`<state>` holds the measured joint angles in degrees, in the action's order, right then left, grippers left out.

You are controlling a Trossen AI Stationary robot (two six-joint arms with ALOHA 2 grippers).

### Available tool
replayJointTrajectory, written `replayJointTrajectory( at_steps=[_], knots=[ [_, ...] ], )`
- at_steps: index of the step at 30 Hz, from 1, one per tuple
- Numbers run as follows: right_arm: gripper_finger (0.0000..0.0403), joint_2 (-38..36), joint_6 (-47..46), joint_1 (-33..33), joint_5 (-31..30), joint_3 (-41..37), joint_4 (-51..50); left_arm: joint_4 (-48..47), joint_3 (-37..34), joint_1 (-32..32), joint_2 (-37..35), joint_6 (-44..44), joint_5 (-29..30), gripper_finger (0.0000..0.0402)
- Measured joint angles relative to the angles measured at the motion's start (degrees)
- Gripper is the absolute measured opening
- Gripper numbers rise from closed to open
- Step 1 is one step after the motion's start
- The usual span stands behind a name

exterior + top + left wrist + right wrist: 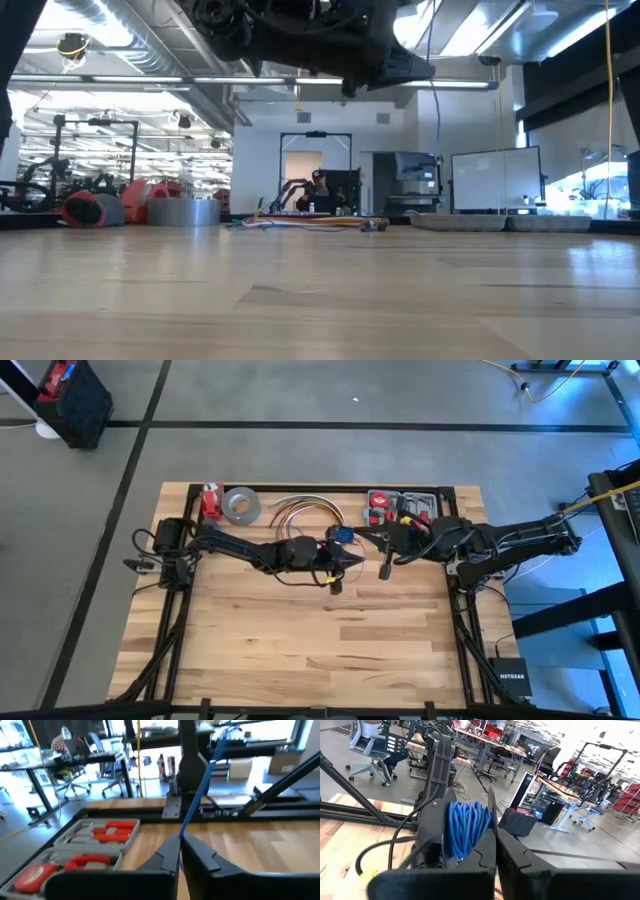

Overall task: Coil cords
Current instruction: Coil the blue wire on the black spool

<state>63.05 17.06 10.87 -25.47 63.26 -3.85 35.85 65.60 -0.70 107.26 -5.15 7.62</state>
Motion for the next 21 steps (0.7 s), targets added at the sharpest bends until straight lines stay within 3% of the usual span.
replayJointTrajectory(
  at_steps=[4, 7, 15, 21],
  knots=[
    [0.0002, 0.02, 0.00, 0.00, 0.02, 0.00, -0.24, -1.49, 0.00, -0.61, -0.07, 0.30, 1.00, 0.0004],
    [0.0002, 0.02, -0.29, 0.02, 0.52, -0.04, -1.88, -6.94, 0.00, -1.12, -0.65, 0.09, 7.11, 0.0003],
    [0.0002, 0.26, -3.63, 0.02, -0.52, -0.93, -9.15, -33.80, -0.09, -1.40, -11.53, -0.99, 17.91, 0.0001],
    [0.0002, 1.41, -4.79, -0.02, -0.52, -3.07, -10.60, -54.16, -0.09, -1.02, -22.76, 3.78, 20.22, 0.0001]
  ],
)
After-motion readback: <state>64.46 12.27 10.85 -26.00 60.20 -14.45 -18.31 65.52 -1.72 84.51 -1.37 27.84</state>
